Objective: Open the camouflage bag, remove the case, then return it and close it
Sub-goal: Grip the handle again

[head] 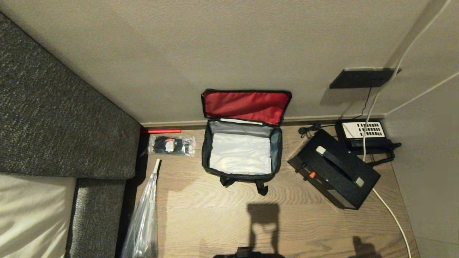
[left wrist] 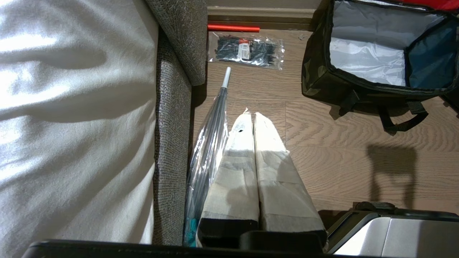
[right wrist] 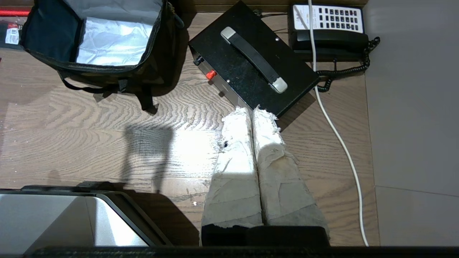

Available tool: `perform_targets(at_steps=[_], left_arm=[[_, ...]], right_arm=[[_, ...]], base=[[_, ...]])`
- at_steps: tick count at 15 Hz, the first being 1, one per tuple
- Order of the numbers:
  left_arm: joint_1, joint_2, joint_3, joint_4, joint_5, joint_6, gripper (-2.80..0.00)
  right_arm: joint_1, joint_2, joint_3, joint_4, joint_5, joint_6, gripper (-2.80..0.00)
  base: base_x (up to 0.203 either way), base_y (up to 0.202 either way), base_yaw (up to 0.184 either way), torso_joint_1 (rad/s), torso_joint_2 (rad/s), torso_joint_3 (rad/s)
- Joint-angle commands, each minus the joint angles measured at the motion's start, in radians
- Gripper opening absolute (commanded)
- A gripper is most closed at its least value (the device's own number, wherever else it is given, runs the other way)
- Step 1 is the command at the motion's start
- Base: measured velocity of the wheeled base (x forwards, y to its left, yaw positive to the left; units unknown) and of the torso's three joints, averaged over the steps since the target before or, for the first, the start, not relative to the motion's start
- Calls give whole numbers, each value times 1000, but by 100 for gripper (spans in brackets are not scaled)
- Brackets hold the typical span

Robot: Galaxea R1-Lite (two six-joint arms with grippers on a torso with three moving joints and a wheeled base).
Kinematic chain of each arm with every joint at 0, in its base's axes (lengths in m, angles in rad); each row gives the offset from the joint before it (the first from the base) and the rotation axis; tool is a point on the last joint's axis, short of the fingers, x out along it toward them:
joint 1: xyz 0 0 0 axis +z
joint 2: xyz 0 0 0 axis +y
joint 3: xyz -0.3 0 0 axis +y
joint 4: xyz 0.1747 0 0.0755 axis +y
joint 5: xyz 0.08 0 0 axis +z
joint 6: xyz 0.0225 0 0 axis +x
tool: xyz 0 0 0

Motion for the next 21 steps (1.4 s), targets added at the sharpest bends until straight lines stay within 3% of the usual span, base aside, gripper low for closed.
perform_targets(at_steps=[1, 21], left_arm=[[1, 0, 3, 0, 0, 0, -280], [0, -2, 3, 0, 0, 0, -280]], right_arm=[[0, -4, 0, 0, 1, -1, -280], [0, -3, 0, 0, 1, -1, -280]], base=[[0, 0, 0, 0, 0, 0], [0, 0, 0, 0, 0, 0]])
